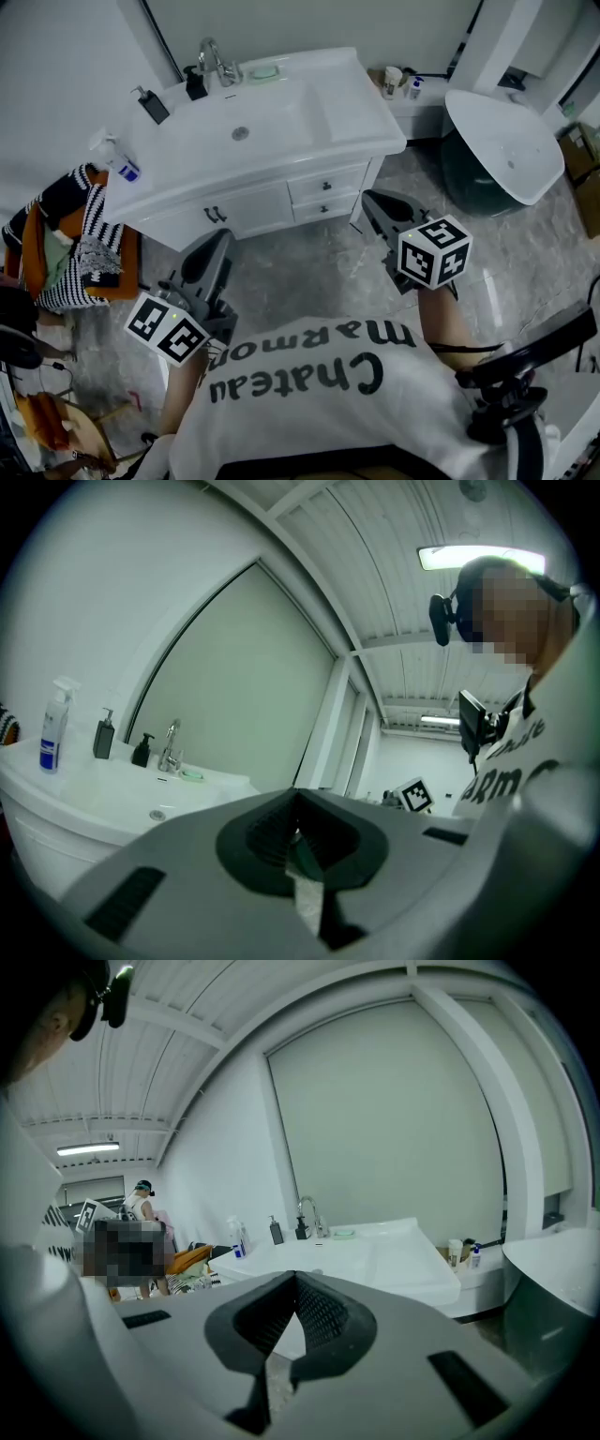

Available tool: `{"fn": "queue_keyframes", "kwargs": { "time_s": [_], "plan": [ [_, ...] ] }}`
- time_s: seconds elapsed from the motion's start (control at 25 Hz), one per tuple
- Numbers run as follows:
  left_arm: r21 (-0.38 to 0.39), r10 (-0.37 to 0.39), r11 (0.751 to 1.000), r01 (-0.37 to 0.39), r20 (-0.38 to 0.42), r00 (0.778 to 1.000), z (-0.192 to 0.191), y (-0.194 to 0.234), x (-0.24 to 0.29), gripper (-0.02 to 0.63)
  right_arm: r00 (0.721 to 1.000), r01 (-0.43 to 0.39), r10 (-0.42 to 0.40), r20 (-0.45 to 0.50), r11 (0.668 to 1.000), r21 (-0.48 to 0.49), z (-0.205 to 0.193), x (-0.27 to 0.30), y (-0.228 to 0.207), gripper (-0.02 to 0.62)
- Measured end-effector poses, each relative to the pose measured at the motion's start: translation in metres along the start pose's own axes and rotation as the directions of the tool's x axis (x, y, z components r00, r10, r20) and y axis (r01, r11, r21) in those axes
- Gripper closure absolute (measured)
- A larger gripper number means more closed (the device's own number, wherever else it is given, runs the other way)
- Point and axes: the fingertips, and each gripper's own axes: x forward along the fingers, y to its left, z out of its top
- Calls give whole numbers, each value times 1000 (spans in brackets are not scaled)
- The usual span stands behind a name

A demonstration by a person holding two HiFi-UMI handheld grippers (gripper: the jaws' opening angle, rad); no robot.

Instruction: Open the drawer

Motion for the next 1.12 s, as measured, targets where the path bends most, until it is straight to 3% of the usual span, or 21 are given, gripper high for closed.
{"fn": "queue_keyframes", "kwargs": {
  "time_s": [0.32, 0.6, 0.68, 0.8, 1.0, 1.12],
  "plan": [
    [-14, 28, 999, -29, -48, 998, -24, 28, 40, 597, 999, -9, 10, -32, 999, 34, -15, 44, -21, 592],
    [83, -80, 993, 87, -78, 994, -69, 52, 82, 598, 999, -43, 45, -13, 993, 110, -50, 95, -39, 592],
    [101, -99, 989, 109, -106, 989, -84, 65, 96, 598, 999, -35, 39, -29, 992, 125, -64, 111, -49, 592],
    [65, -125, 989, 136, -151, 981, -113, 85, 117, 598, 998, -16, 25, -54, 987, 157, -91, 137, -68, 592],
    [39, -113, 991, 125, -227, 967, -161, 115, 152, 598, 995, -7, 37, -98, 958, 285, -147, 178, -92, 592],
    [31, -126, 990, 138, -251, 960, -180, 124, 165, 598, 992, 10, 30, -125, 951, 309, -180, 198, -106, 592]
  ]
}}
